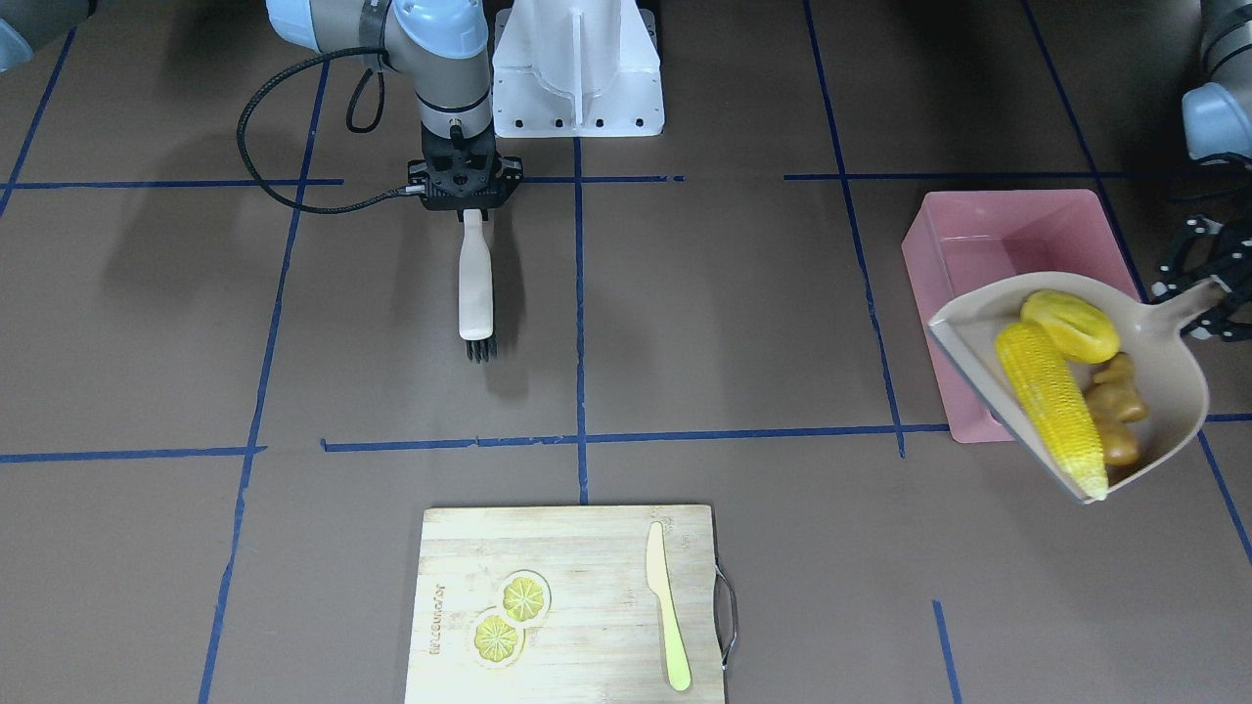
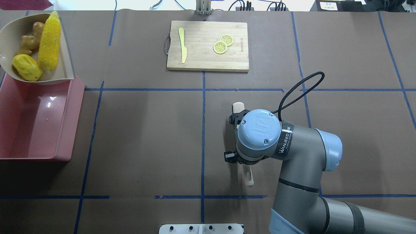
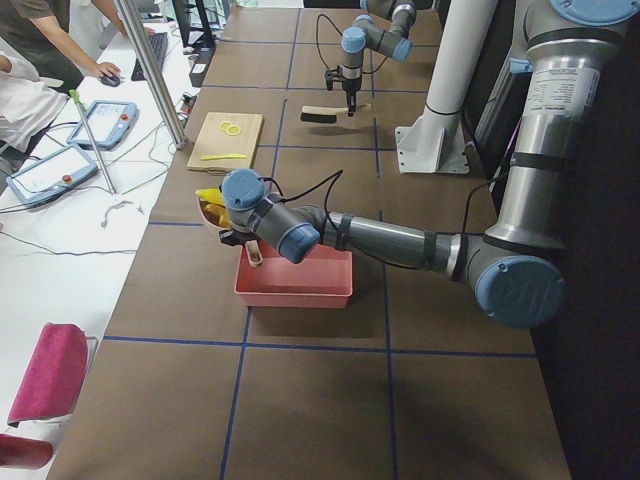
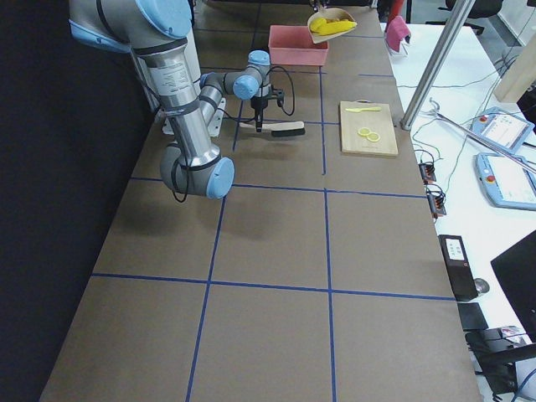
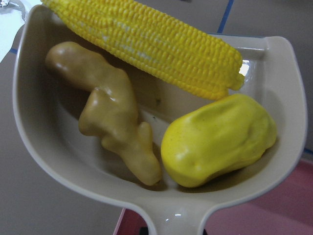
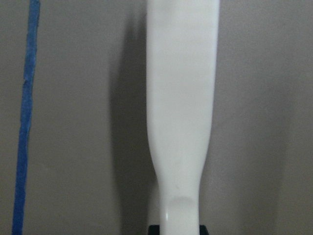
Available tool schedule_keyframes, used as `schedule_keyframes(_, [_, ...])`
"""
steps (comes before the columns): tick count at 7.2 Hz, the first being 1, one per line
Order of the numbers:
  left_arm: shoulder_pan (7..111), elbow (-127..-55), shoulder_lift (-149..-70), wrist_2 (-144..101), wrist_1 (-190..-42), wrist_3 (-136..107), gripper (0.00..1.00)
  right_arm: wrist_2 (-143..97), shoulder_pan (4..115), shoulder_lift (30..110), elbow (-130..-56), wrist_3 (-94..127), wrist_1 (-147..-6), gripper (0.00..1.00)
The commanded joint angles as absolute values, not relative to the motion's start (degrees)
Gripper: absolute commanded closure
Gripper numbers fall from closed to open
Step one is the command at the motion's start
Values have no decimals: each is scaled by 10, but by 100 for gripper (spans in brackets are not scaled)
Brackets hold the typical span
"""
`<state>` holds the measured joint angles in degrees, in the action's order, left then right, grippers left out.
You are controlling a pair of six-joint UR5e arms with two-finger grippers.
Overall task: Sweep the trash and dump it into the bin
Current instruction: 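Carry the loaded dustpan over the pink bin with the left gripper, then tilt the dustpan to dump the vegetables into the pink bin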
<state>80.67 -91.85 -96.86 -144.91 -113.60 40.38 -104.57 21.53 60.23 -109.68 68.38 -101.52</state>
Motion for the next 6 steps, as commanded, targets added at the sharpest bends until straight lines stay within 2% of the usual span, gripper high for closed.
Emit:
schedule_keyframes(1, [830,-914,-948,-1443,-1088,504,100,-1044,215,604,-1096,684,-1015,100])
schedule_keyframes(4, [823,-924,-932,-1389,-1079,551,100,-1043,215,612,-1097,684,-1013,100])
schedule_keyframes(6, [827,-932,-933,-1372,-1005,653,100,-1043,214,614,-1098,684,-1013,100])
